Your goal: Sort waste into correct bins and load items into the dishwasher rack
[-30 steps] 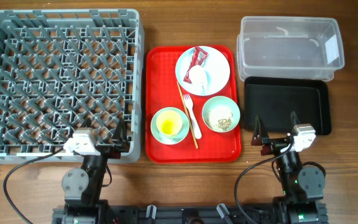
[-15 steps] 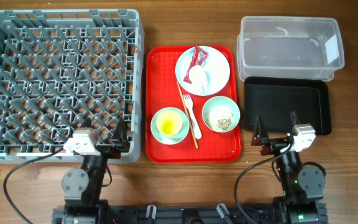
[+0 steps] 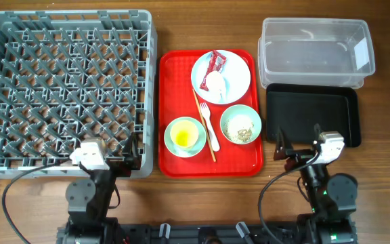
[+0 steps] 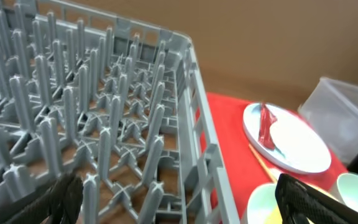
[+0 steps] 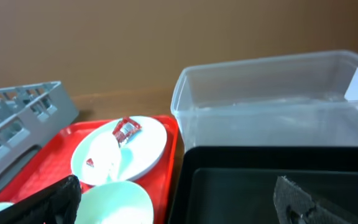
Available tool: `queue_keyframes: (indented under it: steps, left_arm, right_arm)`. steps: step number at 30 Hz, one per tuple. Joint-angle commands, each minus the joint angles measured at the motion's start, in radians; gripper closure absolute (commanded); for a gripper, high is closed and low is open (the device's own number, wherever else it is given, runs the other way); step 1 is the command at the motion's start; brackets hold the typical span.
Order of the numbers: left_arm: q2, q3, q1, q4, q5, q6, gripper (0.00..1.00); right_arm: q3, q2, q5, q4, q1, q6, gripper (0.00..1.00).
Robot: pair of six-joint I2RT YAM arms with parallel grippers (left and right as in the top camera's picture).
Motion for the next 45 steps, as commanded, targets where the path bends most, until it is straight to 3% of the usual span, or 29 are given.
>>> queue_keyframes:
  steps: [1,10,15,23,29,33,38,45]
  left_arm:
    - [0.154,0.168,0.008,-0.057,0.000,0.020,0.00]
    - [0.676,0.528,0.008,-0.319,0.017,0.020,0.00]
    - [0.877,0.694,0.007,-0.443,0.020,0.020,0.00]
    - [0.882,0.694,0.007,-0.443,0.020,0.020,0.00]
    - [0.882,0.694,0.007,-0.440,0.021,0.019,0.00]
    - [0.882,0.694,0.007,-0.440,0.020,0.020,0.00]
    - [0.882,0.694,0.007,-0.440,0.020,0.020,0.00]
    - [0.882,0.694,0.007,-0.440,0.020,0.020,0.00]
  right_arm:
    - [0.152,0.145,-0.032,-0.031,-0.005,0.021,0.00]
    - [0.603,0.708,-0.125,-0.284,-0.005,0.018,0.00]
    - [0.921,1.005,-0.172,-0.609,-0.005,0.019,0.00]
    - [0.953,1.062,-0.317,-0.561,0.006,0.027,0.00]
    - [1.041,1.090,-0.030,-0.565,0.212,0.102,0.00]
    - [1.231,1.244,0.031,-0.592,0.323,0.098,0.00]
    - [1.483,1.495,0.064,-0.648,0.345,0.110,0.00]
    - [1.530,1.763,0.135,-0.623,0.347,0.207,0.00]
